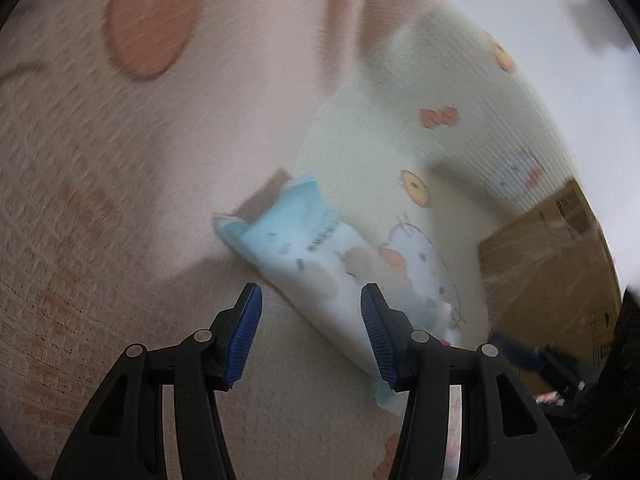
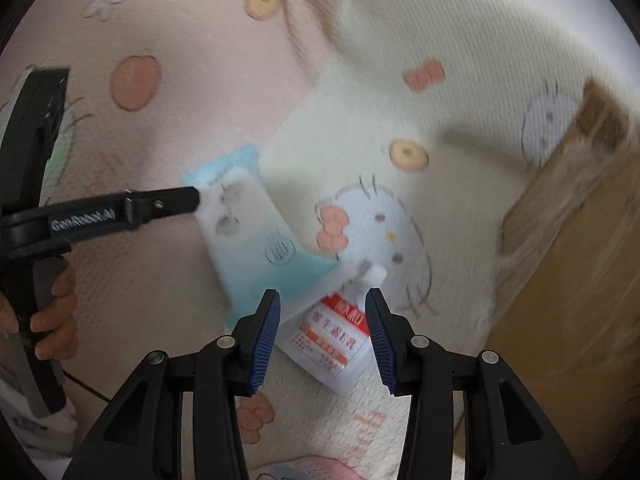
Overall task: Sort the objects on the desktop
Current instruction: 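Move the left gripper toward the blue-and-white wet-wipes pack on the mat, then close the left gripper on the middle of the wet-wipes pack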
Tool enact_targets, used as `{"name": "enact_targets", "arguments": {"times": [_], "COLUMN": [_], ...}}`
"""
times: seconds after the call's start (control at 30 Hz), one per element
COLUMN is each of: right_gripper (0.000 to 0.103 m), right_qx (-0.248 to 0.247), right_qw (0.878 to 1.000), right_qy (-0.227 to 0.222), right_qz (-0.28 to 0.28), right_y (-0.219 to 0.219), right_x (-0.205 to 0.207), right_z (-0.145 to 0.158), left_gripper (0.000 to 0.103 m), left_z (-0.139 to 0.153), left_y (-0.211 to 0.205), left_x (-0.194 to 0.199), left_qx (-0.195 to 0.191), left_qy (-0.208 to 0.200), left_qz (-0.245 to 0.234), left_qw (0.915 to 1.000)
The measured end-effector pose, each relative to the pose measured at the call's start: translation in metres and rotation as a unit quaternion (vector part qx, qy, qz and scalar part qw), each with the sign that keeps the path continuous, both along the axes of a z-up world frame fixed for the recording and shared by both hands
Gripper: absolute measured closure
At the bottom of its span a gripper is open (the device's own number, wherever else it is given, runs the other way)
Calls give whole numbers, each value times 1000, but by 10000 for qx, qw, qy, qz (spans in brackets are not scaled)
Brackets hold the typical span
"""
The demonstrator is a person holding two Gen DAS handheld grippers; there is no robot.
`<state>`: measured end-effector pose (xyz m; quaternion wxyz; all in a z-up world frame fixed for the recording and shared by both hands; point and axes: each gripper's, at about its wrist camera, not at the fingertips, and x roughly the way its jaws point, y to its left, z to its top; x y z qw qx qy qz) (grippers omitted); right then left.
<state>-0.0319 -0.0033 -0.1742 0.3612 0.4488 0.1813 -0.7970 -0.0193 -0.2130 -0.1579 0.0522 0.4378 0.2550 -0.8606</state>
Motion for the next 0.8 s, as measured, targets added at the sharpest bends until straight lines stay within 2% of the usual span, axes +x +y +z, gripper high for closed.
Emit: {"name": "enact_targets", "arguments": {"times": [0.07, 0.17, 0.27, 0.47, 0.57, 0.63, 0.8], "right_gripper": [62, 62, 62, 62, 62, 62, 62], "right_qx": [67, -50, -76, -147, -258, -389, -577], "right_qw": [9992, 9970, 9959, 9939, 9928, 9925, 9925], "right_qy": [-346, -641, -710, -892, -997, -1005, -1020], "right_qz": [-199, -429, -562, -632, -618, -573, -362], "right_y": [0, 5, 5, 0, -1, -2, -7], "right_x": [-9, -16, -20, -23, -24, -24, -22], "right_z": [-10, -17, -21, -32, -35, -34, -33], "left_gripper": [47, 47, 47, 47, 47, 47, 47], "left_z": [1, 7, 12, 3, -9, -16, -16], "left_y": [-5, -8, -13, -26, -27, -26, -10], "left_x": [-1, -6, -17, -46, -53, -52, -39], "left_qx": [-68, -261, -393, -300, -37, 67, -128], "left_qy": [67, 192, 283, 156, -28, -121, -169], "left_qz": [101, 18, -52, -130, -290, -343, -576], "left_qw": [9999, 9995, 9988, 9993, 9996, 9993, 9981]}}
